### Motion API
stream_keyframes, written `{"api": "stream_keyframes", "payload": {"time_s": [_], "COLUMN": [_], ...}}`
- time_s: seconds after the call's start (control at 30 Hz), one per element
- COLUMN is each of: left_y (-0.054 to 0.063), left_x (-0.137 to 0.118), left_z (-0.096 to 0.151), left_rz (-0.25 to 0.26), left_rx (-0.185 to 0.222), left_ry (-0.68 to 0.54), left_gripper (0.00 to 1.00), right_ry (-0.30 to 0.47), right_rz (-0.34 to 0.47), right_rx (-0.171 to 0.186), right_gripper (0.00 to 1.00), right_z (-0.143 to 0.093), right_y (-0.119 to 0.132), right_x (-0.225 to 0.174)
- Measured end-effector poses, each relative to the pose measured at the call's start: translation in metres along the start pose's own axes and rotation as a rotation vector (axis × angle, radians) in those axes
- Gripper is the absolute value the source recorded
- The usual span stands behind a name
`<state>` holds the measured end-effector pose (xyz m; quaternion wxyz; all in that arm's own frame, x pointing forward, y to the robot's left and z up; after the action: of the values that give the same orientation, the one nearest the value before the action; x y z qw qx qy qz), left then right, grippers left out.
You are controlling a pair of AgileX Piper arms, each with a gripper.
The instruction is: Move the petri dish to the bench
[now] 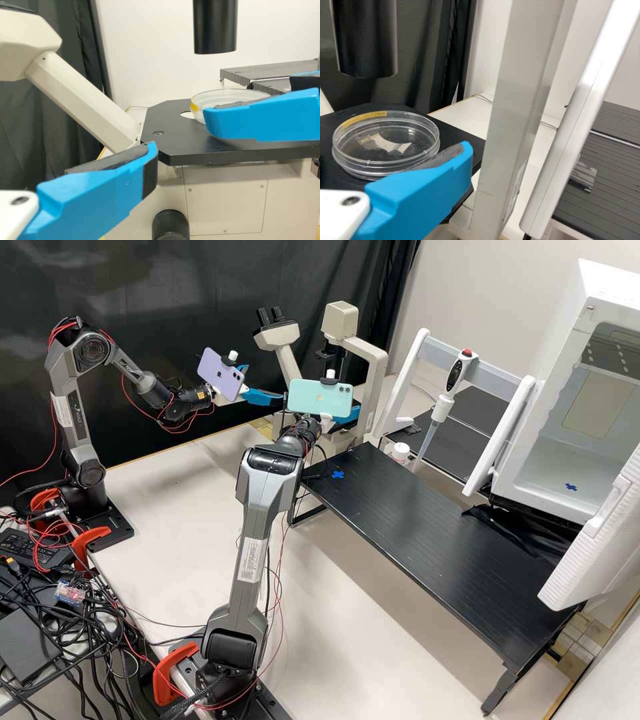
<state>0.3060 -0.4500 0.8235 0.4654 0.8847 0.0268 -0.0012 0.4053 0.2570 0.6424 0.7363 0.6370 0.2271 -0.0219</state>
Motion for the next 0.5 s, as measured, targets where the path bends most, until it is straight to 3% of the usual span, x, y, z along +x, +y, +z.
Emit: {"api": "stream_keyframes", "payload": {"time_s": [0.27,0.5], "left_y": [0.0000,0.0000], "left_x": [0.0000,0.0000], "left_z": [0.0000,0.0000], "left_rz": [0.000,0.000], "left_rx": [0.000,0.000], "left_ry": [0.000,0.000], "left_gripper": [1.00,1.00], "right_ry": [-0.006,-0.010], "right_rz": [-0.003,-0.002], "right_rx": [0.028,0.028], "right_gripper": [0.00,0.00], "right_z": [-0.0025,-0.0022], "right_y": [-0.0027,-0.0026], "right_x": [-0.0008,-0.0008]}}
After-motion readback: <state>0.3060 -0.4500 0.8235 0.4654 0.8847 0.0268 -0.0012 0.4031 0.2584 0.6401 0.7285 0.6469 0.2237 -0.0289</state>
